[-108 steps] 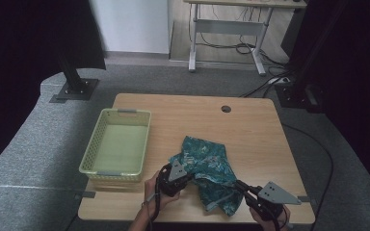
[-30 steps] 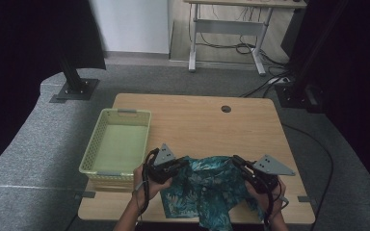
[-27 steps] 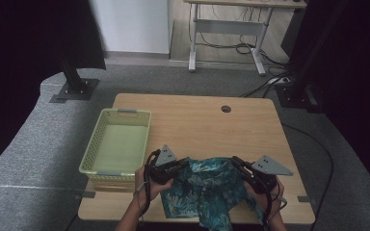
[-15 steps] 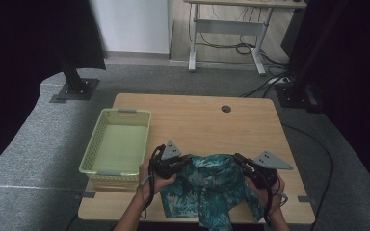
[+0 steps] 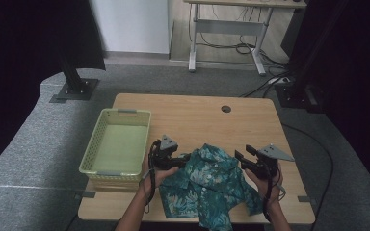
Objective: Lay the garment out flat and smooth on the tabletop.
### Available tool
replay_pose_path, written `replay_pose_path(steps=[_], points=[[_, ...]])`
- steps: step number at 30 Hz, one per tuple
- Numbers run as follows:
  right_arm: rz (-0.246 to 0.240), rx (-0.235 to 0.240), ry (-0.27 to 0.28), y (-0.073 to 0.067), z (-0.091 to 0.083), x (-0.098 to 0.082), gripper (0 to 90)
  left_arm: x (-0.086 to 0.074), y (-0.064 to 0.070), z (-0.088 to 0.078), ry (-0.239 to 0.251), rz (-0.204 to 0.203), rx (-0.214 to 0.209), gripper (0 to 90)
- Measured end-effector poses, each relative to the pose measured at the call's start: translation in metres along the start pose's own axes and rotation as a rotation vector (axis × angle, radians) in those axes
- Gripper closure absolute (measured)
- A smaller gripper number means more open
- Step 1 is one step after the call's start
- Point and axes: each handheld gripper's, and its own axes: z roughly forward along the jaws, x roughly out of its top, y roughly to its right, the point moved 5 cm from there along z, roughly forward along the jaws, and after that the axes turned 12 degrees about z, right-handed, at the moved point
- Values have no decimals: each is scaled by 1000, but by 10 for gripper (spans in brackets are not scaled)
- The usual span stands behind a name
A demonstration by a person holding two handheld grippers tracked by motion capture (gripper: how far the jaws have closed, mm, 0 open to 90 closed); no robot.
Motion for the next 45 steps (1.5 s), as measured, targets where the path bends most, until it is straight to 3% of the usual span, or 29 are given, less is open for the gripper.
replay_pose_path(steps=[3,8,12,16,22,29,38,41,45], points=[[32,44,-12,-1,-9,-15,423,-4,10,-11,9,9,-3,346],[26,84,-75,-5,-19,-49,423,-16,35,-20,22,34,-53,345],[13,108,-164,-9,-16,-76,399,-34,57,-13,-32,86,-72,345],[3,112,-212,-12,-14,-92,391,-53,70,-5,-80,94,-69,361],[-12,82,-269,-9,-10,-106,385,-77,73,6,-130,64,-79,368],[-18,47,-342,-5,-1,-122,383,-91,73,17,-197,92,-59,368],[-68,35,-361,-10,2,-127,371,-97,72,12,-198,149,-7,384],[-67,46,-372,-9,-1,-125,372,-99,70,10,-191,138,-10,386],[-78,16,-334,-2,-12,-113,378,-100,67,9,-181,127,-19,392]])
